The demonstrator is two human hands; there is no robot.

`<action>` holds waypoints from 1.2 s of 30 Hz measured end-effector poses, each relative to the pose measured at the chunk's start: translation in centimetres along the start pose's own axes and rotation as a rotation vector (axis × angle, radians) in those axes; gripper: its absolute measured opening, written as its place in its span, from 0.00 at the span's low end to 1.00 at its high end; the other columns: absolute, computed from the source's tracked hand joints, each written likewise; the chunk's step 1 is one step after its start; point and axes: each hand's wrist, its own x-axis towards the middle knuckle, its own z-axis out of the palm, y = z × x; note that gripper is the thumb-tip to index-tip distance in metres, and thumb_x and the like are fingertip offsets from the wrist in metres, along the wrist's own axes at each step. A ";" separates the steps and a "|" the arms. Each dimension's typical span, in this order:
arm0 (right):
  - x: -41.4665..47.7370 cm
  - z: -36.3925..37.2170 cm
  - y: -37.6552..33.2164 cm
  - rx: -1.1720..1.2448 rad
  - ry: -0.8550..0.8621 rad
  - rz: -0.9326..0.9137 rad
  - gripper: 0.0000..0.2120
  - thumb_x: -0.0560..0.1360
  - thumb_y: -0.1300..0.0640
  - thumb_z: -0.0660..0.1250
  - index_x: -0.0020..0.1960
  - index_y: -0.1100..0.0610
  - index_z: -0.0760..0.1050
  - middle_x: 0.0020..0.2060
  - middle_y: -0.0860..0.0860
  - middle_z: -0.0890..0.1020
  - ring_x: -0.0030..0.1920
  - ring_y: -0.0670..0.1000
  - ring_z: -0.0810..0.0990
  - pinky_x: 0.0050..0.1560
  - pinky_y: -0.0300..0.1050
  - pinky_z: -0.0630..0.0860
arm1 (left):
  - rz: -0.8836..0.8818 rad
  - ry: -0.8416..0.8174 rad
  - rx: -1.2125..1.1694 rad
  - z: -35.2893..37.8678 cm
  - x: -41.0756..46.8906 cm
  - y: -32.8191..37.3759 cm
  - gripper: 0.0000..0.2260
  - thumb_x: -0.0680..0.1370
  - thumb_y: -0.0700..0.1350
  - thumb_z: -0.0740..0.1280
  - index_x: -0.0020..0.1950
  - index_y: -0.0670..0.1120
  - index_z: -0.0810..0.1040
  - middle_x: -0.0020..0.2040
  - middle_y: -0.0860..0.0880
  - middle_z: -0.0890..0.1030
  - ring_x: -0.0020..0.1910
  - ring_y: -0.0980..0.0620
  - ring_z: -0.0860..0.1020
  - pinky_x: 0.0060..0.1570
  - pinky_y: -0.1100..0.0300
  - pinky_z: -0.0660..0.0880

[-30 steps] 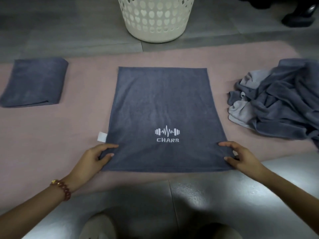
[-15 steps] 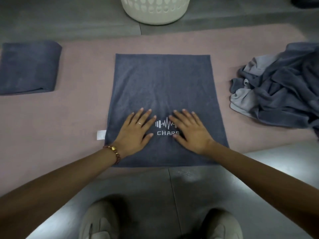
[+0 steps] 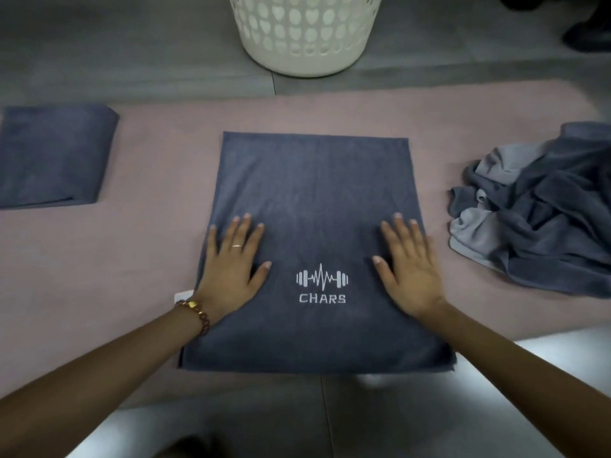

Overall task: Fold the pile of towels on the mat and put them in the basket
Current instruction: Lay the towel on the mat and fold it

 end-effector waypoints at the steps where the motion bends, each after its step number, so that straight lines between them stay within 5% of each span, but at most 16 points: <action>1: 1.6 0.2 -1.6 0.003 -0.003 -0.092 0.32 0.76 0.40 0.45 0.76 0.54 0.56 0.76 0.51 0.55 0.76 0.55 0.51 0.72 0.45 0.36 | 0.082 -0.029 0.025 0.1 1.6 0.3 0.30 0.77 0.59 0.50 0.75 0.46 0.59 0.76 0.43 0.59 0.75 0.42 0.56 0.71 0.41 0.46; 4: 6.4 1.6 -6.0 -0.080 -0.089 -0.398 0.30 0.76 0.41 0.48 0.74 0.54 0.61 0.73 0.52 0.64 0.74 0.57 0.61 0.74 0.53 0.47 | 0.184 -0.095 0.092 0.8 6.5 0.2 0.30 0.76 0.62 0.49 0.76 0.50 0.56 0.76 0.48 0.59 0.75 0.43 0.55 0.70 0.37 0.48; 7: 11.3 2.7 -6.3 -0.174 -0.179 -0.503 0.33 0.75 0.35 0.41 0.76 0.46 0.53 0.76 0.47 0.57 0.76 0.56 0.54 0.73 0.59 0.45 | 0.098 -0.083 0.095 0.8 11.0 -2.6 0.32 0.75 0.64 0.45 0.76 0.53 0.54 0.77 0.51 0.56 0.76 0.43 0.53 0.71 0.38 0.48; 11: 17.0 2.7 -1.0 -0.094 -0.078 -0.240 0.38 0.69 0.29 0.31 0.76 0.41 0.44 0.77 0.44 0.48 0.77 0.53 0.46 0.74 0.53 0.39 | -0.117 0.028 0.073 0.2 15.5 -7.6 0.35 0.72 0.65 0.41 0.77 0.54 0.53 0.77 0.51 0.54 0.76 0.47 0.51 0.72 0.43 0.50; 17: 22.9 1.6 4.6 -0.064 -0.058 0.184 0.29 0.79 0.39 0.45 0.77 0.46 0.44 0.77 0.46 0.47 0.77 0.50 0.45 0.75 0.52 0.43 | -0.225 0.066 0.014 0.2 19.8 -9.7 0.36 0.71 0.64 0.40 0.77 0.53 0.51 0.78 0.53 0.52 0.76 0.50 0.51 0.72 0.45 0.45; 24: 25.0 0.3 2.8 -0.154 -0.157 0.515 0.32 0.79 0.39 0.41 0.77 0.56 0.41 0.76 0.59 0.42 0.76 0.61 0.43 0.74 0.57 0.42 | -0.345 -0.077 0.040 -1.1 22.4 -9.7 0.30 0.79 0.59 0.48 0.77 0.50 0.47 0.78 0.51 0.47 0.77 0.51 0.48 0.70 0.37 0.43; 27: 20.8 1.1 0.7 -0.085 0.008 0.239 0.37 0.75 0.39 0.35 0.77 0.60 0.46 0.76 0.58 0.48 0.76 0.57 0.47 0.74 0.52 0.40 | -0.335 0.000 0.077 -1.2 20.9 -7.0 0.27 0.80 0.50 0.48 0.77 0.42 0.52 0.78 0.44 0.52 0.76 0.45 0.51 0.68 0.33 0.42; 31: 10.1 2.8 -0.8 0.017 -0.047 -0.091 0.33 0.78 0.37 0.37 0.76 0.55 0.52 0.75 0.49 0.54 0.75 0.50 0.52 0.73 0.44 0.40 | 0.069 0.058 0.108 0.4 13.1 -3.1 0.27 0.74 0.49 0.51 0.73 0.44 0.65 0.73 0.44 0.65 0.71 0.41 0.65 0.68 0.38 0.52; 36: 0.0 2.4 4.0 -0.056 -0.052 -0.111 0.27 0.80 0.42 0.43 0.75 0.50 0.58 0.74 0.49 0.61 0.72 0.51 0.60 0.71 0.47 0.51 | 0.128 0.000 0.095 1.7 3.5 -3.1 0.26 0.77 0.52 0.51 0.74 0.46 0.62 0.74 0.47 0.64 0.73 0.46 0.58 0.70 0.48 0.51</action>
